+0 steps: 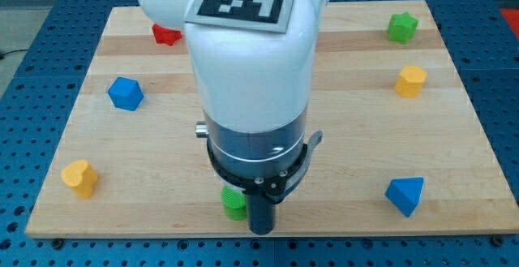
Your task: Push green circle towards the center
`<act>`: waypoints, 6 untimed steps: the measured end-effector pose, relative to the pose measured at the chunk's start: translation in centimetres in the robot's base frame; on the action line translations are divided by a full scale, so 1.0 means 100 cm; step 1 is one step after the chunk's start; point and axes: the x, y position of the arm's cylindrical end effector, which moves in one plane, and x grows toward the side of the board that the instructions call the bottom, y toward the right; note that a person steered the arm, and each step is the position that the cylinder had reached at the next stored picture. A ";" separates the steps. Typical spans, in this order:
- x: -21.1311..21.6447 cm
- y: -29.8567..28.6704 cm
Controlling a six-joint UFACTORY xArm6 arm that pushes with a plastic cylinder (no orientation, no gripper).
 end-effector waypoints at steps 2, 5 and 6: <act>-0.001 -0.050; -0.093 -0.008; -0.117 0.013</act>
